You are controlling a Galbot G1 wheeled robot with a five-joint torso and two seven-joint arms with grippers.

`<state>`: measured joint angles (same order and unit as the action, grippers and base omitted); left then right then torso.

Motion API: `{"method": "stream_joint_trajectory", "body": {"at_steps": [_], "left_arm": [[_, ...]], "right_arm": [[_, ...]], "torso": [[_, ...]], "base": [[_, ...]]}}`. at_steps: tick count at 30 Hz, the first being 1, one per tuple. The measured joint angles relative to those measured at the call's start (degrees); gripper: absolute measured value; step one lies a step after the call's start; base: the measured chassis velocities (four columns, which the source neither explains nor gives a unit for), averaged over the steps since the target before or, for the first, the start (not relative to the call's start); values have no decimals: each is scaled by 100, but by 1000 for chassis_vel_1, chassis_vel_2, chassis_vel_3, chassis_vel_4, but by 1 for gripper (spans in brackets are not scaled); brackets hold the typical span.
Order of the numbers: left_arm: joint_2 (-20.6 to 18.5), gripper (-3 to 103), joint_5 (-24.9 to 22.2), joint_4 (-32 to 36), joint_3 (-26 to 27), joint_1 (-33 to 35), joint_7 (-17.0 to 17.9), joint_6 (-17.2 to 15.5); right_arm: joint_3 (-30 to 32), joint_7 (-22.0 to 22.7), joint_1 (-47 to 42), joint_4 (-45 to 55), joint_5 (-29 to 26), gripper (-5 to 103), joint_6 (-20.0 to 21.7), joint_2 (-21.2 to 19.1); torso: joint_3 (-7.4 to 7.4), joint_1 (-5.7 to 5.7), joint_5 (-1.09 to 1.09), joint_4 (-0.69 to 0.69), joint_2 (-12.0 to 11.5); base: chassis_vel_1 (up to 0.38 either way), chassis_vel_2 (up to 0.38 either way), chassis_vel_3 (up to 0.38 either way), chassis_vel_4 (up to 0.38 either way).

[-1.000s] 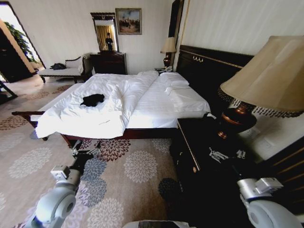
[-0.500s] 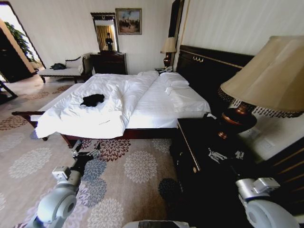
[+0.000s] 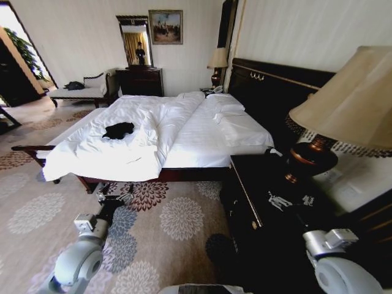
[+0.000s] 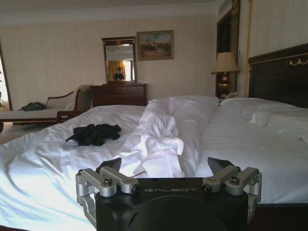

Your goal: Fold the clothes on the bed.

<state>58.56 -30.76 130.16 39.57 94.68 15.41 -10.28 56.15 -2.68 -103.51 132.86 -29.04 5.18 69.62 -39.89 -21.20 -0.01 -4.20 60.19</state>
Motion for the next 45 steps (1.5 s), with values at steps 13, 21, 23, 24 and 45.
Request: {"method": "stream_joint_trajectory", "body": {"at_steps": [13, 21, 23, 24, 45], "left_arm": [[1, 100, -111, 93, 7, 91, 91, 46], [9, 100, -97, 88, 7, 104, 66, 41], [25, 100, -89, 76, -1, 111, 58, 41], [25, 100, -89, 76, -1, 111, 58, 41], [114, 100, -35, 80, -56, 111, 79, 232]], "right_arm": [[16, -6, -57, 37, -6, 100, -13, 69], [11, -21, -50, 40, -2, 100, -23, 70], [-2, -25, -46, 38, 6, 100, -25, 80], [-2, -25, -46, 38, 6, 100, -25, 80], [-83, -31, -25, 3, 46, 100, 13, 97]], "torso": [[0, 0, 1, -1, 0], [0, 0, 1, 1, 0], [0, 0, 0, 1, 0], [0, 0, 0, 1, 0], [0, 1, 1, 1, 0]], "base": [[-107, 53, 77, -87], [-96, 101, 110, -97], [-85, 88, 93, -103], [-91, 84, 93, -101], [-89, 86, 86, -88]]}}
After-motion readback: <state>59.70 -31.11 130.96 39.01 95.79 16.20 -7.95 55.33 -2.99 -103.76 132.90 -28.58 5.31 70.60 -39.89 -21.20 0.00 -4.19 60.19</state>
